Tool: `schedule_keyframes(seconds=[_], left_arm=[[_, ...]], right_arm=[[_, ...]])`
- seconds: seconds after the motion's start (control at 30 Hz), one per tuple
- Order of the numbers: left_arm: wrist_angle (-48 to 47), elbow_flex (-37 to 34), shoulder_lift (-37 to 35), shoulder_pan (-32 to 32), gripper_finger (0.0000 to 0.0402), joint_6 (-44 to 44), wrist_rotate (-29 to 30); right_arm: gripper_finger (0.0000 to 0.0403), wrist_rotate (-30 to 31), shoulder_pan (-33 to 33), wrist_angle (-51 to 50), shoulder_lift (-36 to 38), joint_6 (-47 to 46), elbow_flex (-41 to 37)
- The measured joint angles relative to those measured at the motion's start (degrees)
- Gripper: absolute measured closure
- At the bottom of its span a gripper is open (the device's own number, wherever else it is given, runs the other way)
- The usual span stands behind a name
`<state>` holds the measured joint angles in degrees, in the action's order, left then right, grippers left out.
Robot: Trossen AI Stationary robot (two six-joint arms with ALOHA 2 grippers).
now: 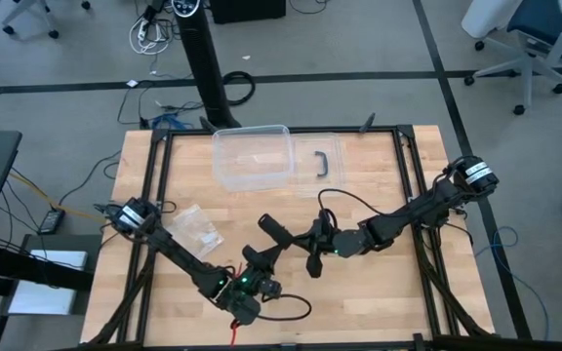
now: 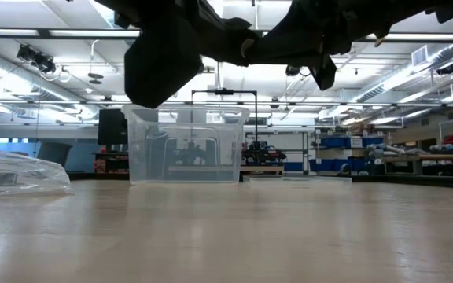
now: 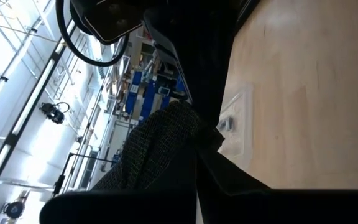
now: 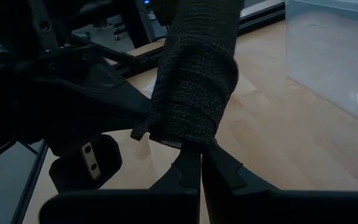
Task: Roll bandage
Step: Roll the black bandage
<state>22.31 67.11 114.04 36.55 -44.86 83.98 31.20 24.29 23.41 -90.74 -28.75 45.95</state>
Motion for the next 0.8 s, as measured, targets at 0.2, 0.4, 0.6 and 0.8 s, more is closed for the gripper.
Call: schedule_keyframes(seconds=[0.2, 0.4, 0.6, 0.8], left_arm=[[0.0, 0.0, 0.0, 1.6, 0.0401, 0.1, 2.1], [-4.0, 0.0, 0.0, 2.1, 0.0401, 6.5, 2.1], [-16.1, 0.0, 0.0, 1.8, 0.0401, 22.1, -1.0], [-21.9, -0.1, 0.0, 0.9, 0.0401, 31.6, -6.3]], right_arm=[[0.0403, 3.0, 0.0, -1.0, 1.3, 0.9, 0.0], [0.0403, 5.0, 0.0, -1.2, 2.3, 1.9, 0.0], [0.0402, 5.4, 0.2, -0.9, 2.3, 2.2, 0.0], [0.0402, 7.2, 1.5, 2.7, 2.3, 5.0, 0.0]])
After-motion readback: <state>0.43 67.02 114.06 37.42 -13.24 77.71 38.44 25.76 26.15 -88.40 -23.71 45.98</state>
